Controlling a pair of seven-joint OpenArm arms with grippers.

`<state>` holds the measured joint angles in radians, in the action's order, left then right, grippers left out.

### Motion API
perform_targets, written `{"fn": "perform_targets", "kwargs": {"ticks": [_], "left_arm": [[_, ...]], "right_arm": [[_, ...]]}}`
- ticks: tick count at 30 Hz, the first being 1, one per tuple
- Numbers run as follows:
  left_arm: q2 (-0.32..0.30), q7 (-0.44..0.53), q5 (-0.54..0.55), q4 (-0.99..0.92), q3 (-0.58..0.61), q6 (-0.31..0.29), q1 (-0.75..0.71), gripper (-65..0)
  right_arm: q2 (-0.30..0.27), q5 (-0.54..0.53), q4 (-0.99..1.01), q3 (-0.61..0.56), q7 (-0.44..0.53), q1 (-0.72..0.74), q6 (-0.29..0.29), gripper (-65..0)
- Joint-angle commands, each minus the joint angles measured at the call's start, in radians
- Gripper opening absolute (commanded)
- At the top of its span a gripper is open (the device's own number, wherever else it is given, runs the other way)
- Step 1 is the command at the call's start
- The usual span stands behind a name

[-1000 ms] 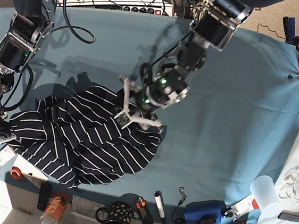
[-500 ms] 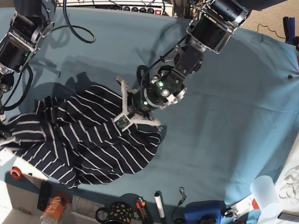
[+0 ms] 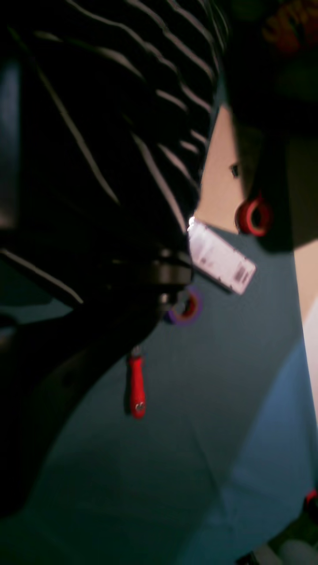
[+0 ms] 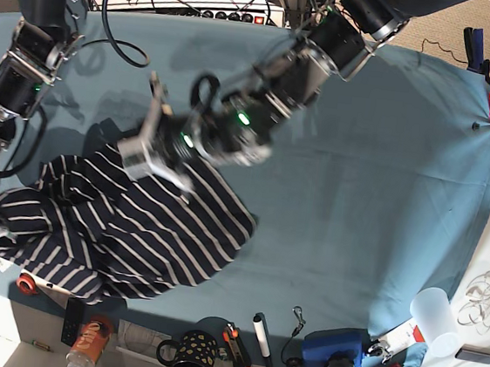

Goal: Layout the t-shirt on the table in an organized manner, then fold the t-shirt properly
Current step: 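Pull the grasped fabric with the left gripper toward the right gripper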

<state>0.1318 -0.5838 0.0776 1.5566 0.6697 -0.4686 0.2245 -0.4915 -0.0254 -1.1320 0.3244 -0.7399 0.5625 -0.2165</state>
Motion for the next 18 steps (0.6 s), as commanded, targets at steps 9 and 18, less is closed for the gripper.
{"fn": "perform_targets", "kwargs": {"ticks": [9,18], "left_arm": [[0.025,0.022,-0.178,0.018,0.058,0.294,0.008,-65.0],[0.025,0.0,-0.287,0.003,0.059,0.333,0.005,-20.9]], "right_arm": [[-0.138,-0.192,-0.019,0.004,-0.111,0.039,-0.097,-49.2],[-0.23,-0.248,-0.02,0.005,-0.138,0.038,-0.101,-49.3]]}}
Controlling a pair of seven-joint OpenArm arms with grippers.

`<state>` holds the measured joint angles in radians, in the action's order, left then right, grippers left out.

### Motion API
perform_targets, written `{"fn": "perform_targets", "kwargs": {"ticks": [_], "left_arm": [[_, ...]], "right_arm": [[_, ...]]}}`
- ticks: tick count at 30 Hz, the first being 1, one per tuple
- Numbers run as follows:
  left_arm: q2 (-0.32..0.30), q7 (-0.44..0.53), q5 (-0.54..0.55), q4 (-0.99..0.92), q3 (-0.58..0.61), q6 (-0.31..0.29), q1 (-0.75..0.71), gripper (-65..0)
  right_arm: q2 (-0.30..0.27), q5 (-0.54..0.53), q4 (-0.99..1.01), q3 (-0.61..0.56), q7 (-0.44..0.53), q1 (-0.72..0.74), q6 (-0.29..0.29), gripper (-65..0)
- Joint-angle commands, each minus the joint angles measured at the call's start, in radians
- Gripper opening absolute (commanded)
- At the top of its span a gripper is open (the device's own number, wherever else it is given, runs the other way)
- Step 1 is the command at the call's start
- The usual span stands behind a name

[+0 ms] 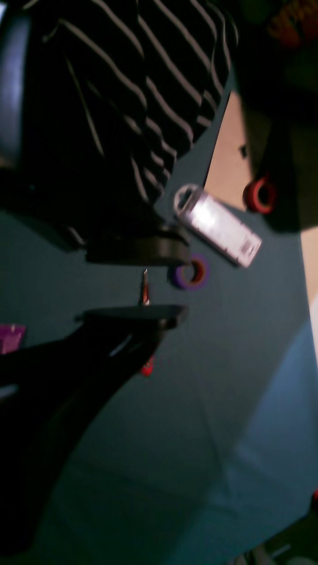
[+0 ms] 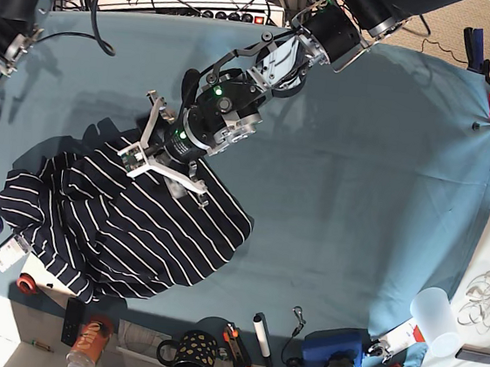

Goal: Layout the t-shirt on the table in an organized manner, then fold the t-shirt properly
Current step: 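Pull the grasped fabric with the left gripper toward the right gripper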

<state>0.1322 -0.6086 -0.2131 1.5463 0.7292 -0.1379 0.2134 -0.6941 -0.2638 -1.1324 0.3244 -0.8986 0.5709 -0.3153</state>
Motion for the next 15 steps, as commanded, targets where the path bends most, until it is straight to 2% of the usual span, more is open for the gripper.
{"fn": "perform_targets", "kwargs": {"ticks": [1,3,6,8,9,12,15], "left_arm": [[0.025,0.026,0.008,0.001,-0.001,-0.016,0.016,-21.0],[0.025,0.027,0.007,-0.039,0.0,-0.047,0.016,-21.0],[0.025,0.072,-0.011,-0.132,0.0,-0.039,0.017,-21.0],[0.025,0.133,-0.068,-0.194,0.0,-0.022,0.017,-21.0],[0.025,0.153,-0.093,-0.217,0.0,0.005,0.017,-21.0],[0.025,0.161,-0.105,-0.255,0.0,0.072,0.02,-21.0],[0.025,0.162,-0.098,-0.272,0.0,0.077,0.028,-21.0]], "right_arm": [[-0.032,-0.02,-0.019,0.005,0.003,0.029,-0.015,-49.3],[-0.037,-0.078,-0.019,0.005,-0.044,0.027,-0.069,-49.3],[-0.034,-0.175,-0.019,0.004,-0.104,0.022,-0.128,-49.3],[-0.031,-0.201,-0.019,0.004,-0.11,0.007,-0.134,-49.3],[-0.028,-0.203,-0.019,0.004,-0.11,-0.001,-0.134,-49.3],[-0.029,-0.203,-0.019,0.004,-0.11,-0.044,-0.134,-49.3],[-0.029,-0.204,-0.019,0.004,-0.111,-0.097,-0.134,-49.3]]}}
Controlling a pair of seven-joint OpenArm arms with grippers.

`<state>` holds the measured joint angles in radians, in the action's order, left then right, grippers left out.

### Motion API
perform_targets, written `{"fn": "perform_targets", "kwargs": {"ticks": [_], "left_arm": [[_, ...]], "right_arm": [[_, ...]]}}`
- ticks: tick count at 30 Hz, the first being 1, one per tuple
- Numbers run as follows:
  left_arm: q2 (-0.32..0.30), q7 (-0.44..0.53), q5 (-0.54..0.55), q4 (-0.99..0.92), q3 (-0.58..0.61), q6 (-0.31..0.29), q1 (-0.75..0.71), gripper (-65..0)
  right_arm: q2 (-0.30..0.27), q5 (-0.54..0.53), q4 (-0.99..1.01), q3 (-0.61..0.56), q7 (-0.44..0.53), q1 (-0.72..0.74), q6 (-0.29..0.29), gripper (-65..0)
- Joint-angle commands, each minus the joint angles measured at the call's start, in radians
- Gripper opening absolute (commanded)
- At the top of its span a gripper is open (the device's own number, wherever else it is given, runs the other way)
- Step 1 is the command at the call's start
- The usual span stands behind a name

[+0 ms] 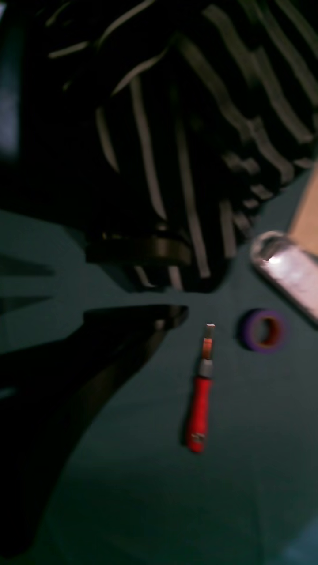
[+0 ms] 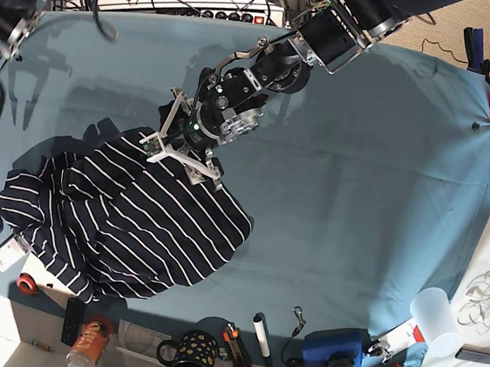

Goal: Layout the t-shirt on the table in an organized manner, then fold the t-shirt properly
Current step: 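Pull the grasped fabric with the left gripper toward the right gripper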

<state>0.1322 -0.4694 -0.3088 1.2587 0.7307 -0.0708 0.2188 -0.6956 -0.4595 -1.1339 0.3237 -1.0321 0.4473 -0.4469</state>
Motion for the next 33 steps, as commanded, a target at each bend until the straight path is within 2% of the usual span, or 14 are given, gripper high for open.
{"fn": "perform_targets", "kwargs": {"ticks": [1,3,5,7,10,13,16,21,26,28,31,33], "left_arm": [[0.025,0.023,0.006,0.01,-0.002,0.011,0.026,-21.1],[0.025,0.023,0.025,-0.006,-0.002,0.011,0.034,-23.1],[0.025,0.024,0.024,-0.028,-0.002,0.012,0.046,-28.6],[0.025,0.025,0.025,-0.053,-0.002,0.044,0.063,-36.6],[0.025,0.022,0.032,-0.065,-0.002,0.137,0.079,-49.3],[0.025,0.019,0.063,-0.065,-0.002,0.153,0.093,-64.1],[0.025,-0.043,0.02,-0.061,-0.002,0.163,0.104,-65.0],[0.025,-0.32,-0.173,0.047,-0.003,0.282,0.142,-65.0],[0.025,-0.531,-0.317,0.255,-0.005,0.285,0.209,-65.0],[0.025,-0.545,-0.324,0.317,-0.031,0.298,0.225,-65.0],[0.025,-0.516,-0.324,0.36,-0.124,0.298,0.229,-65.0],[0.025,-0.494,-0.323,0.362,-0.21,0.269,0.235,-65.0]], "right_arm": [[-0.027,-0.008,-0.018,0.005,0.025,0.008,-0.002,-49.3],[-0.027,-0.017,-0.018,0.005,0.044,-0.027,-0.002,-49.3],[-0.027,-0.024,-0.018,0.005,0.059,-0.057,-0.002,-49.3],[-0.022,-0.023,-0.018,0.005,0.059,-0.077,-0.002,-49.3],[-0.005,-0.022,-0.018,0.005,0.055,-0.089,-0.002,-49.3],[0.02,-0.023,-0.018,0.005,0.061,-0.09,-0.002,-49.3],[0.041,-0.022,-0.018,0.005,0.083,-0.09,-0.002,-49.3],[0.063,-0.018,-0.018,0.005,0.106,-0.09,-0.002,-49.3],[0.07,-0.018,-0.018,0.005,0.109,-0.09,-0.002,-49.3],[0.069,-0.018,-0.018,0.005,0.108,-0.09,-0.002,-49.3],[0.069,-0.005,-0.018,0.005,0.099,-0.09,-0.002,-49.3],[0.07,0.018,-0.018,0.005,0.101,-0.09,-0.002,-49.3]]}}
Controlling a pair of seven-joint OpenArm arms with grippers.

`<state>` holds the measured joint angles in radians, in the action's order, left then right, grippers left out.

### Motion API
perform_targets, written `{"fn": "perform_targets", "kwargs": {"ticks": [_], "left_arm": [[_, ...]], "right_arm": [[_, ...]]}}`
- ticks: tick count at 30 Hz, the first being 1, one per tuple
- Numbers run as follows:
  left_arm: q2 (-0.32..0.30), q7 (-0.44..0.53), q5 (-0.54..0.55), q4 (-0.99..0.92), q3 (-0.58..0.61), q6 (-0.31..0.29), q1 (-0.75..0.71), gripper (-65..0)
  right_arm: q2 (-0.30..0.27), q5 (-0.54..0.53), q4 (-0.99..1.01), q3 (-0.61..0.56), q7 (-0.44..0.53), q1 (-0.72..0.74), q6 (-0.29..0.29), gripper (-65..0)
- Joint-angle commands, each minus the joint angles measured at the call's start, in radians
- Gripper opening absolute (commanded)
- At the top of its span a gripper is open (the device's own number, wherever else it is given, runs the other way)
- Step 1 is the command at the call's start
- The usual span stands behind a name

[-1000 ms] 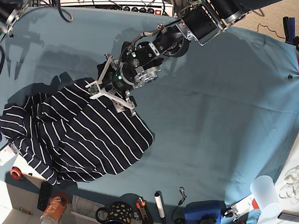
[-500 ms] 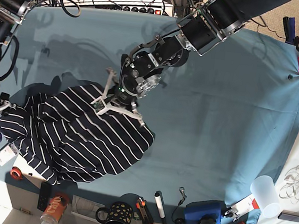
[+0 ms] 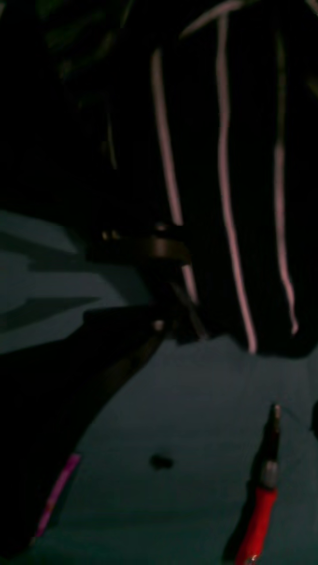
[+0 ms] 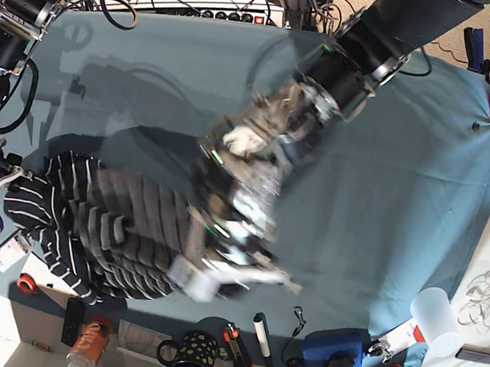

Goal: Layout the t-shirt on the table in an organized manner, then fold the t-shirt properly
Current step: 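Pull the grasped fabric with the left gripper toward the right gripper, then release the shirt and lift both grippers away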

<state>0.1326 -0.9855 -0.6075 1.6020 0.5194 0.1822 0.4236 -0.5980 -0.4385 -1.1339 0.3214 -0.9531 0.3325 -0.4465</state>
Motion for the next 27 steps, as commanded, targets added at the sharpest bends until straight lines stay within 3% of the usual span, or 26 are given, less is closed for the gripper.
{"fn": "perform_targets", "kwargs": {"ticks": [1,4,8,13,17,18,20,22,26,27], "left_arm": [[0.025,0.027,-0.024,0.019,-0.047,-0.011,0.034,-65.0],[0.024,0.05,0.047,0.019,-0.197,-0.07,0.052,-65.0],[-0.064,0.089,0.205,0.016,-0.335,-0.156,0.078,-65.0],[-0.196,0.129,0.349,-0.006,-0.408,-0.158,0.095,-65.0],[-0.248,0.107,0.512,-0.019,-0.409,-0.16,0.088,-65.0],[-0.25,0.101,0.541,-0.019,-0.409,-0.168,0.085,-62.2],[-0.248,0.087,0.557,-0.019,-0.409,-0.181,0.083,-44.8],[-0.246,0.058,0.586,-0.019,-0.409,-0.18,0.086,-34.0],[-0.246,0.011,0.676,0.005,-0.409,-0.18,0.091,-33.2],[-0.246,0.008,0.692,0.019,-0.409,-0.181,0.089,-33.2]], "right_arm": [[-0.028,0.003,-0.018,0.007,0.022,0.024,-0.002,-49.3],[-0.028,0.005,-0.018,0.007,0.023,0.025,-0.002,-49.3],[-0.028,0.005,-0.018,0.007,0.026,0.024,-0.002,-49.3],[-0.028,0.005,-0.018,0.007,0.024,0.025,-0.002,-49.3],[-0.028,-0.018,-0.018,0.007,-0.002,0.025,-0.002,-49.3],[-0.028,-0.037,-0.018,0.007,-0.019,0.025,-0.003,-49.3],[-0.028,-0.079,-0.018,0.007,-0.057,0.025,-0.024,-49.3],[-0.028,-0.15,-0.018,0.007,-0.104,0.025,-0.098,-49.3],[-0.025,-0.393,-0.018,0.007,-0.193,0.025,-0.248,-49.3],[-0.023,-0.463,-0.018,0.007,-0.206,0.025,-0.252,-49.3]]}}
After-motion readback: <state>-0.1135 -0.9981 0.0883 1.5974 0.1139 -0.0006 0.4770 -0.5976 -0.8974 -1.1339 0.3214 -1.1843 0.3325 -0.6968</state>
